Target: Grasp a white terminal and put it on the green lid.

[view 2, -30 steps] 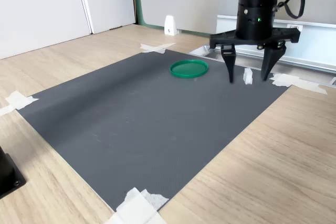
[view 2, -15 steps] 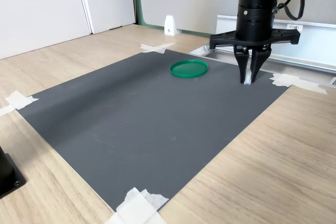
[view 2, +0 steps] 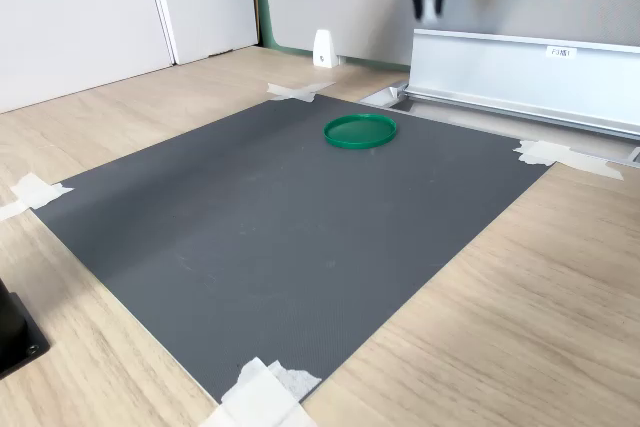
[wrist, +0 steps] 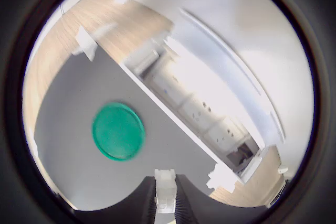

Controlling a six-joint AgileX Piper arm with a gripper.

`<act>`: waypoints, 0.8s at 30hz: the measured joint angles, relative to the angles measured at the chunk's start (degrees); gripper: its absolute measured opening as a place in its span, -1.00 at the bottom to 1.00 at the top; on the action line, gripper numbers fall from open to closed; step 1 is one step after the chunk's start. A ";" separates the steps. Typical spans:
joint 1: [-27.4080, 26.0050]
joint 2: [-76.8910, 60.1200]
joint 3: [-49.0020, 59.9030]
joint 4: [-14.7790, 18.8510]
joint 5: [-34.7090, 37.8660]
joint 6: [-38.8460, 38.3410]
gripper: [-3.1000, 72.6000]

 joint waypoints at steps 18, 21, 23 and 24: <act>5.89 3.86 13.94 -4.21 -10.49 9.47 -0.69; 6.46 5.83 13.94 -4.31 -10.80 10.57 -0.69; 7.14 6.67 13.94 -4.31 -11.00 11.45 -0.69; 7.46 7.06 13.94 -4.31 -11.00 11.60 -0.69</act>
